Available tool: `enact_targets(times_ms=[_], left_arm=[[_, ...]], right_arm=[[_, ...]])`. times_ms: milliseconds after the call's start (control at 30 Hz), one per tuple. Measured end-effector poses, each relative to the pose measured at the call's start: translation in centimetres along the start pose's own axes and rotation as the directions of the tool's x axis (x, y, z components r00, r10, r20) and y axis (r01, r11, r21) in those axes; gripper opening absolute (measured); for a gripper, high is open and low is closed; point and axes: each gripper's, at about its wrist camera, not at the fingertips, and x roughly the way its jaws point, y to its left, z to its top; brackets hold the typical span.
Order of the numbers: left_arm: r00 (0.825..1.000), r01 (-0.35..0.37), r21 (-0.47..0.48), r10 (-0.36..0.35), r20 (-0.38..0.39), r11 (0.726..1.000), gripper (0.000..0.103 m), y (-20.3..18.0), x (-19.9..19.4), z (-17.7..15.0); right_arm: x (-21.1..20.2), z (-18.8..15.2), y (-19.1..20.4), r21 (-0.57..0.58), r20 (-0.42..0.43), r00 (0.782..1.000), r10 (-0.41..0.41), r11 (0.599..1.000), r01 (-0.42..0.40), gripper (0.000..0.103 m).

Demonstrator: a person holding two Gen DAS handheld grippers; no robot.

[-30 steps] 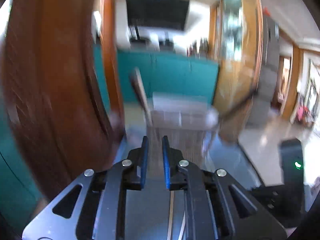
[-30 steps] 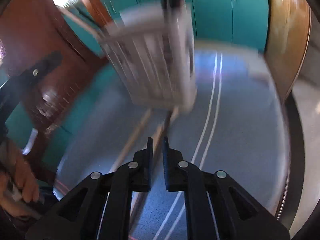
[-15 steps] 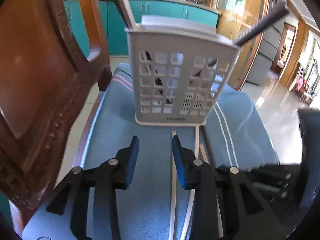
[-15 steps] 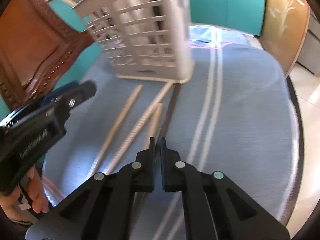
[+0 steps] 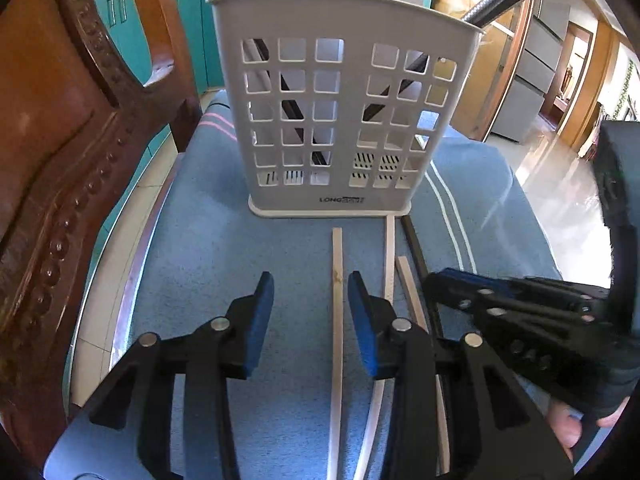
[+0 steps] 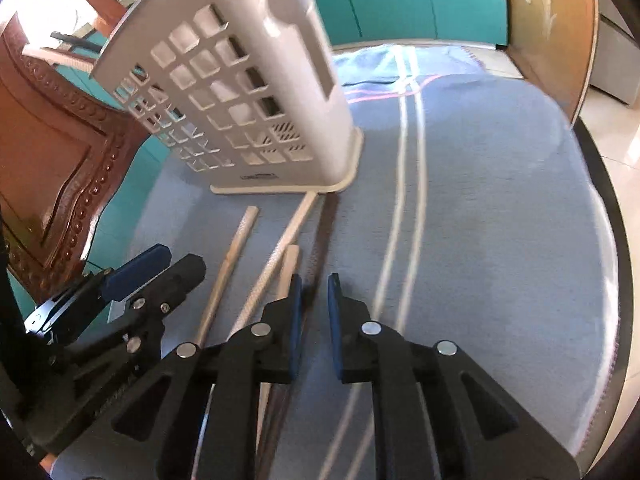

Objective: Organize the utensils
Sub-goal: 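Align the right tool over a dark brown chopstick while the left aligns over a light wooden one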

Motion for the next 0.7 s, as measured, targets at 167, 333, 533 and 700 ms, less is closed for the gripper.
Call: enact_targets(times_ms=[167,333,533,700], left_arm=[[1.000,-0.004,0.012,0.004,0.002,1.000,0.043,-0.4,-0.1,0.0],[1.000,-0.006,0.010,0.006,-0.004,1.000,0.043,-0.2,-0.1,-0.1],[1.000,-0.009,0.005,0.009,-0.006,1.000,0.045,0.0,-0.1,-0.1],[1.000,-0.009,0.011,0.009,-0.014,1.000,0.047,-0.1,0.2,-0.1]], right_arm=[[0.0,-0.4,1.4,-0.095,0.014,0.997,-0.080,0.992,0.081,0.012],[-0.4,-1.3,2.2,-0.203,-0.009,0.991,-0.132,0.971,0.127,0.012],[-1.5,-2.1,1.0,-0.222,0.008,0.978,-0.206,0.954,0.203,0.012],[-2.3,-1.1,-0.7,-0.127,0.025,0.986,-0.163,0.978,0.165,0.013]])
